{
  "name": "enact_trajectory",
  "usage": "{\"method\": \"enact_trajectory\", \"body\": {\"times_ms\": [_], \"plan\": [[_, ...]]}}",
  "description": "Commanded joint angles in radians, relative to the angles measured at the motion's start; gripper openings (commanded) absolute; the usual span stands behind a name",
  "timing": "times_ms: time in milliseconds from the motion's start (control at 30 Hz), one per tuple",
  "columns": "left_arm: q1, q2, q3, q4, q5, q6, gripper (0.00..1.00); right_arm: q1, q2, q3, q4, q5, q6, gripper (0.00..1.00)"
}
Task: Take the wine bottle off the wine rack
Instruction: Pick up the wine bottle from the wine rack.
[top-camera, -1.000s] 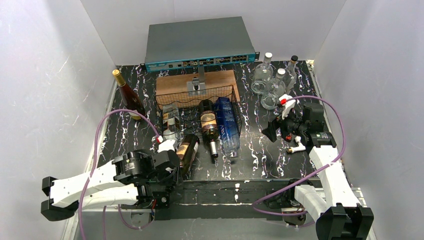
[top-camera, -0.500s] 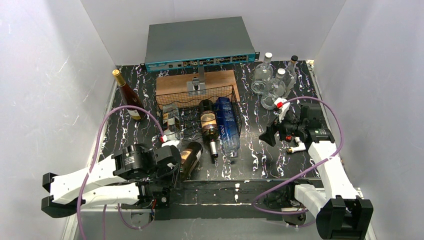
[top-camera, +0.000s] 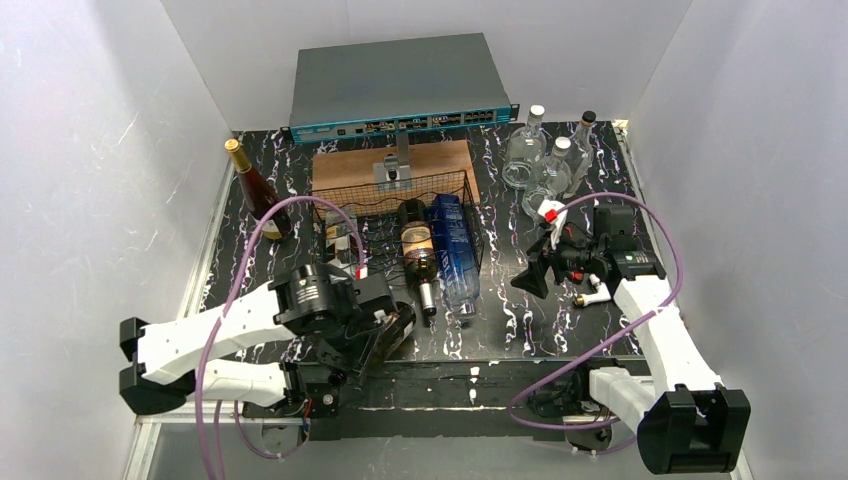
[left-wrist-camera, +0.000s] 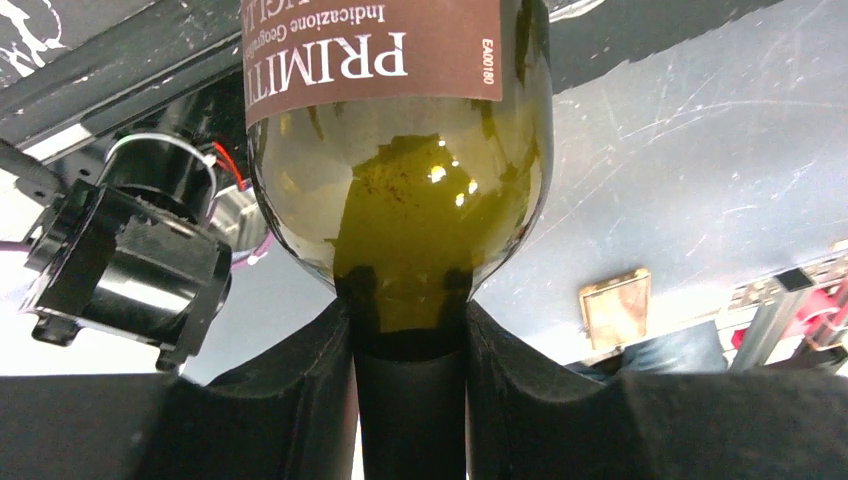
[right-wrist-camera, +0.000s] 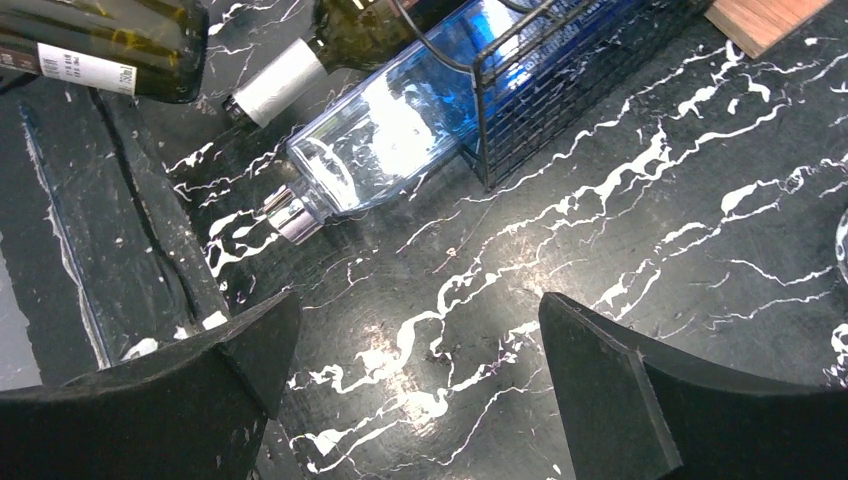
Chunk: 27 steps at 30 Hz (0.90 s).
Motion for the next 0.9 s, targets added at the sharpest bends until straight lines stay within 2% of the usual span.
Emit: {"method": "enact_trajectory", "body": {"times_ms": [0,500,867], "plan": [[-0.003,0.057,0.103,-0.100,0.010,0.109,0.00,0.027,-0.002,0.038,-0.028,-0.046,-0.059,0.98],[-0.003,0.261,0.238,-0.233,0.011,0.263,0.00,0.096,-0.001,0.028,-0.033,-0.051,-0.074,0.98],[-0.003,0.278,0.246,-0.266,0.088,0.312,0.00,0.122,-0.005,0.025,-0.063,-0.074,-0.113,0.98]]}}
